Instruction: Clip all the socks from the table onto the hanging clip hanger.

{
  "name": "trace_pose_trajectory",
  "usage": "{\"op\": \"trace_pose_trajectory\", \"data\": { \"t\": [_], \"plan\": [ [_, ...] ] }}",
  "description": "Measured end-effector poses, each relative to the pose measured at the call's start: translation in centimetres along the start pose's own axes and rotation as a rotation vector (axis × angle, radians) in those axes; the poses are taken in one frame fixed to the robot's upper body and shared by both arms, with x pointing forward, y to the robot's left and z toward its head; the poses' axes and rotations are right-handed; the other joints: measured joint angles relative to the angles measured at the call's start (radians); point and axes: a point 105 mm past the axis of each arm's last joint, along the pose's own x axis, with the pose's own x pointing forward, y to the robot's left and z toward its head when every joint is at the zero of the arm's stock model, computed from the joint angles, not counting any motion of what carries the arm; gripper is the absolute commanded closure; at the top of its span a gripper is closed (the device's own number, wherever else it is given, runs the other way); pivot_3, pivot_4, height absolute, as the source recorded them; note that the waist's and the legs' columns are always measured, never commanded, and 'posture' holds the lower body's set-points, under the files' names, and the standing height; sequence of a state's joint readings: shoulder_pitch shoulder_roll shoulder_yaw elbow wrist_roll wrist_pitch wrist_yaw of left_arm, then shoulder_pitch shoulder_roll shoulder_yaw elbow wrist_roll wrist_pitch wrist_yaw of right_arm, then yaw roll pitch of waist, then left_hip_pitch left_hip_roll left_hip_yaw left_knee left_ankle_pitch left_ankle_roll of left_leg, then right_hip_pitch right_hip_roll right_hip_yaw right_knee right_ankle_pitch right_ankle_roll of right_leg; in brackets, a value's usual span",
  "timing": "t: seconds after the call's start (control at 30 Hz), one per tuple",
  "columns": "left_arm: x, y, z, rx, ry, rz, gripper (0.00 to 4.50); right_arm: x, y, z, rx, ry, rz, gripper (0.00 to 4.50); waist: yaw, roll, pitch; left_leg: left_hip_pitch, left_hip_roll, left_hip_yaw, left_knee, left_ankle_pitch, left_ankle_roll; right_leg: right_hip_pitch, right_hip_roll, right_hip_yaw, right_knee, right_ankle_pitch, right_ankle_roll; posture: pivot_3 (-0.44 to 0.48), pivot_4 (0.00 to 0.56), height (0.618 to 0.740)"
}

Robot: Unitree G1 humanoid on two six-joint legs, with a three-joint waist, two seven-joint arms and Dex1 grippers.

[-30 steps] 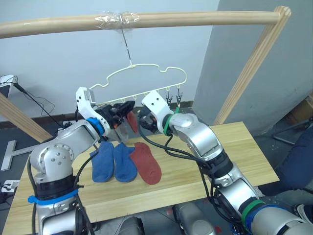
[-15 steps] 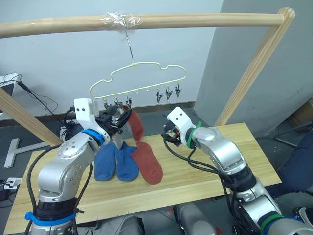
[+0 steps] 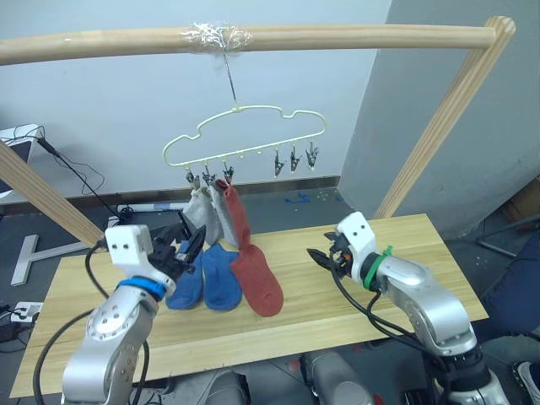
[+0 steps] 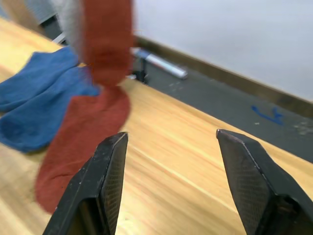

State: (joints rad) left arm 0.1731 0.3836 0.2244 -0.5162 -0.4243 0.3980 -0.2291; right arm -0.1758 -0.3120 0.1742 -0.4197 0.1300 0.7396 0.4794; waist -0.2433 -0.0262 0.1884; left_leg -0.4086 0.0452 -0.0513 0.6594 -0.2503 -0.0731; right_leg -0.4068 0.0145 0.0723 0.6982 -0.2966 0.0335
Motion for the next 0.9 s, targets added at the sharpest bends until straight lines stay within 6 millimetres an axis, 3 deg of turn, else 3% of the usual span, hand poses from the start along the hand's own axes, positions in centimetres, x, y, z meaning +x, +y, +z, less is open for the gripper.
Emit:
{"op": "trace_pose_trajectory", "data": {
  "t": [0.17,0.43,0.63,0.9],
  "plan": [
    [-1.9,-0.1,-2.1,-0.014,0.017,0.062,1.80,-1.9,-1.0,-1.1,-0.008,-0.064,-0.133,1.52,0.003,0.000,0.000,0.001,0.000,0.002,0.000,0.000,0.000,0.001,0.000,0.001,0.000,-0.002,0.003,-0.234,0.147,0.740],
    [-4.8,-2.4,-5.7,-0.089,0.108,0.099,1.80,-3.6,-1.3,-3.8,0.037,-0.012,-0.207,1.52,0.007,-0.001,0.000,0.007,0.000,0.007,0.000,0.000,0.000,0.003,0.000,0.004,0.000,-0.002,0.002,-0.234,0.150,0.740],
    [-5.1,-3.6,-5.3,-0.096,0.083,0.106,1.80,-3.8,-1.1,-3.6,0.051,-0.017,-0.208,1.52,0.007,-0.001,0.000,0.008,0.000,0.010,-0.001,0.000,0.000,0.003,0.003,0.014,0.000,-0.001,0.001,-0.234,0.173,0.740],
    [-5.7,-2.3,-4.4,-0.060,0.023,0.161,1.80,-4.8,-0.7,-4.3,0.086,-0.002,-0.197,1.52,0.008,-0.003,0.001,0.009,0.000,0.020,-0.002,-0.001,0.003,0.001,0.003,0.023,-0.002,-0.001,0.001,-0.244,0.177,0.740]
  ]
}}
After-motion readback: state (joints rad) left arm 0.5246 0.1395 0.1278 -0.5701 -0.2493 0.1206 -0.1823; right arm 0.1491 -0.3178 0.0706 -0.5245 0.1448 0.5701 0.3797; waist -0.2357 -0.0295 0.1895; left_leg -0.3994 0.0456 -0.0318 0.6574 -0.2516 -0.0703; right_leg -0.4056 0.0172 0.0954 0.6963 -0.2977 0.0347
